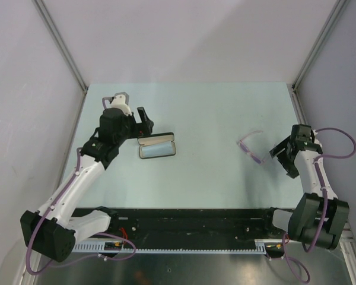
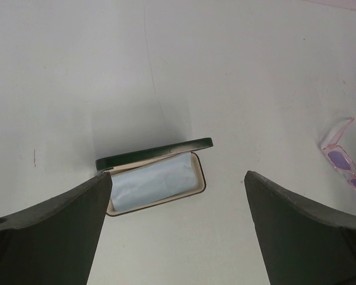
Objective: Organize the sunglasses
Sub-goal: Pick up the sunglasses from the center of the board, then fold the sunglasses.
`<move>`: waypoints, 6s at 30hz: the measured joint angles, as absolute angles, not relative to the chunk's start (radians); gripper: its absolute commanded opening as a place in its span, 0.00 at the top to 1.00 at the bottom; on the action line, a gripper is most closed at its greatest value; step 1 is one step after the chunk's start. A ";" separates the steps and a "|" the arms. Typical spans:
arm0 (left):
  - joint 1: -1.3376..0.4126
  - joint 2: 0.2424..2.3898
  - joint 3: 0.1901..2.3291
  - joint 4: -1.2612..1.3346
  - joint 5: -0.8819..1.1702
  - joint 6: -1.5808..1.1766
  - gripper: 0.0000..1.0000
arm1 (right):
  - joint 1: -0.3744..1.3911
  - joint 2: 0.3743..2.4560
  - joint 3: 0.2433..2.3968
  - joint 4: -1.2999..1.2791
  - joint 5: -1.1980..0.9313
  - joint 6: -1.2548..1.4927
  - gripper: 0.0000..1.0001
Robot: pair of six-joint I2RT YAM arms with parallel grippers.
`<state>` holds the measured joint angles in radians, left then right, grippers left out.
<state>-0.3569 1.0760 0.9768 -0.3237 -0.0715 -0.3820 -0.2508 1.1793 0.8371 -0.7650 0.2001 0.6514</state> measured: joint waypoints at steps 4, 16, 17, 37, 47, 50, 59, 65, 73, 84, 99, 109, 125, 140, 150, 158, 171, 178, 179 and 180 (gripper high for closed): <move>-0.357 1.084 0.977 -0.323 -0.067 -0.382 0.00 | -0.248 1.245 0.836 -0.716 0.145 0.624 0.21; -0.357 1.095 0.977 -0.322 -0.065 -0.382 0.00 | -0.173 1.403 0.833 -0.563 0.134 0.595 0.38; -0.357 1.096 0.977 -0.322 -0.064 -0.382 0.00 | -0.166 1.404 0.833 -0.554 0.135 0.596 0.38; -0.357 1.139 1.014 -0.315 0.034 -0.382 0.00 | -0.107 1.549 0.864 -0.474 0.197 0.545 1.00; -0.356 1.139 1.031 -0.316 0.139 -0.377 0.00 | 0.020 1.455 0.877 -0.443 0.187 0.442 1.00; -0.356 1.139 1.056 -0.317 0.249 -0.355 0.00 | 0.080 1.321 0.878 -0.395 0.120 0.375 1.00; -0.361 1.137 1.194 -0.309 0.707 -0.324 0.00 | 0.253 0.918 0.895 -0.171 -0.101 0.240 1.00; -0.428 1.124 1.306 -0.277 0.917 -0.332 0.00 | 0.369 0.843 0.898 -0.036 -0.250 0.165 1.00; -0.580 1.074 1.334 -0.256 0.982 -0.322 0.00 | 0.537 0.838 0.907 0.059 -0.290 0.102 1.00; -0.621 1.095 1.309 -0.252 0.940 -0.330 0.00 | 0.714 0.868 0.971 0.089 -0.267 0.027 1.00; -0.648 1.128 1.264 -0.252 0.918 -0.339 0.00 | 0.808 0.874 0.997 0.108 -0.183 -0.051 1.00; -0.650 1.130 1.261 -0.253 0.907 -0.343 0.00 | 0.834 0.877 1.009 0.109 -0.209 -0.186 1.00; -0.650 1.071 1.384 -0.236 0.791 -0.419 0.12 | 0.839 0.856 1.009 0.105 -0.305 -0.387 1.00; -0.588 1.139 1.322 -0.249 0.957 -0.474 0.39 | 0.796 0.745 1.024 0.160 -0.395 -0.378 1.00; -0.674 1.184 1.322 -0.240 1.043 -0.519 0.59 | 0.796 0.790 1.027 0.208 -0.435 -0.351 1.00; -0.678 1.181 1.321 -0.214 1.078 -0.535 0.52 | 0.794 0.794 1.027 0.222 -0.436 -0.348 1.00; -0.691 1.154 1.318 -0.193 1.138 -0.542 0.59 | 0.780 0.805 1.027 0.239 -0.440 -0.350 1.00; -0.698 1.156 1.308 -0.189 1.151 -0.550 0.76 | 0.780 0.816 1.027 0.257 -0.450 -0.351 1.00; -0.698 1.156 1.308 -0.188 1.151 -0.550 0.76 | 0.780 0.816 1.027 0.260 -0.451 -0.351 1.00; -0.698 1.156 1.307 -0.188 1.152 -0.550 0.75 | 0.780 0.816 1.027 0.262 -0.452 -0.351 1.00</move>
